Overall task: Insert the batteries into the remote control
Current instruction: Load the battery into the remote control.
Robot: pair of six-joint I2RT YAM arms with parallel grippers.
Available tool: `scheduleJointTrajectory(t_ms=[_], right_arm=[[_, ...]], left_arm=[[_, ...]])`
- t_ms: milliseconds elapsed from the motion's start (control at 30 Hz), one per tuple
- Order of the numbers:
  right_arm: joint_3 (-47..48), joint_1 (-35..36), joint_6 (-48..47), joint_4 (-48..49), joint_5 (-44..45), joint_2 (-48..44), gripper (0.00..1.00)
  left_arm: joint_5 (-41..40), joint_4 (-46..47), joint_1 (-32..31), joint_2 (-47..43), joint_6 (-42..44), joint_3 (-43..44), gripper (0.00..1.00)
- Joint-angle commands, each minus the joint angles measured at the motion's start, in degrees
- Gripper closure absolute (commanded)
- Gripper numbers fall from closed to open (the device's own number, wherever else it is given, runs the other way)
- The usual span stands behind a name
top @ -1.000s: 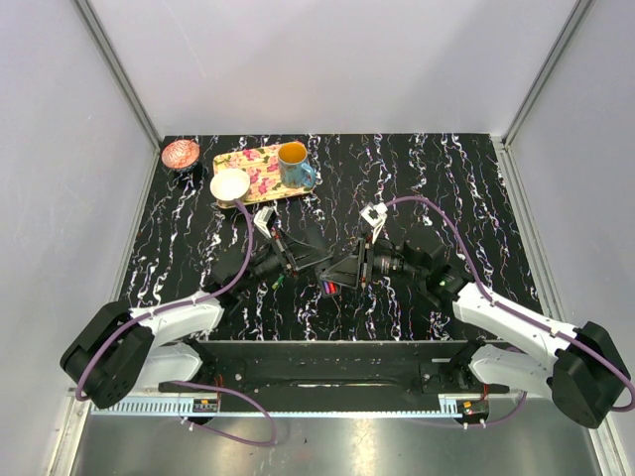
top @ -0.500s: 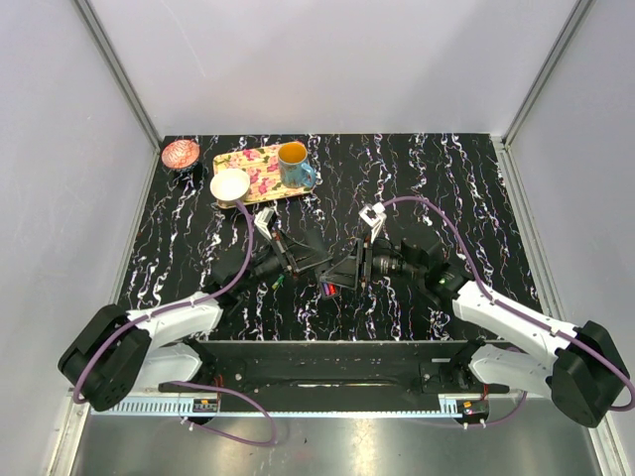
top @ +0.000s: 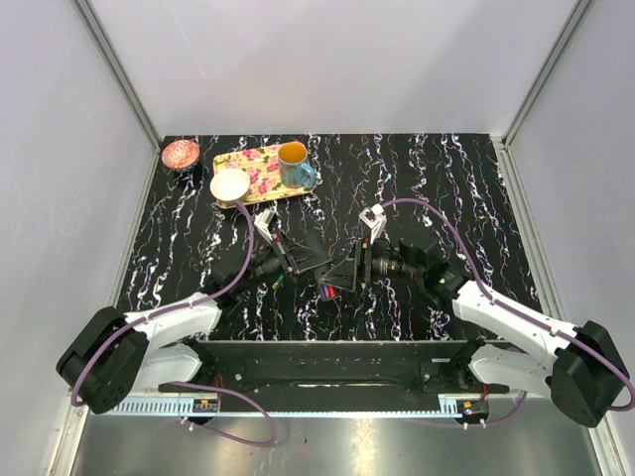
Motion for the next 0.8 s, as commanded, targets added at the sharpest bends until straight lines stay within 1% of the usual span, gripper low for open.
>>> scheduleJointTrajectory(t_ms=[0, 333, 767], right_arm=[[1.83, -0.36, 1.91, 0.16, -0.85, -0.93, 0.33], [1.57, -0.36, 4.64, 1.83, -1.90, -1.46, 0.29], [-1.07, -0.36, 6.04, 0.52, -3.92, -4.36, 0.29]], left_arm=[[-0.66, -0.19, -0.23, -1.29, 1.52, 2.49, 1.00], [-1.36, -0.72, -0.23, 0.12, 2.05, 2.32, 1.00], [-1.45, 0.77, 0.91, 0.30, 0.91, 3.63, 1.00]])
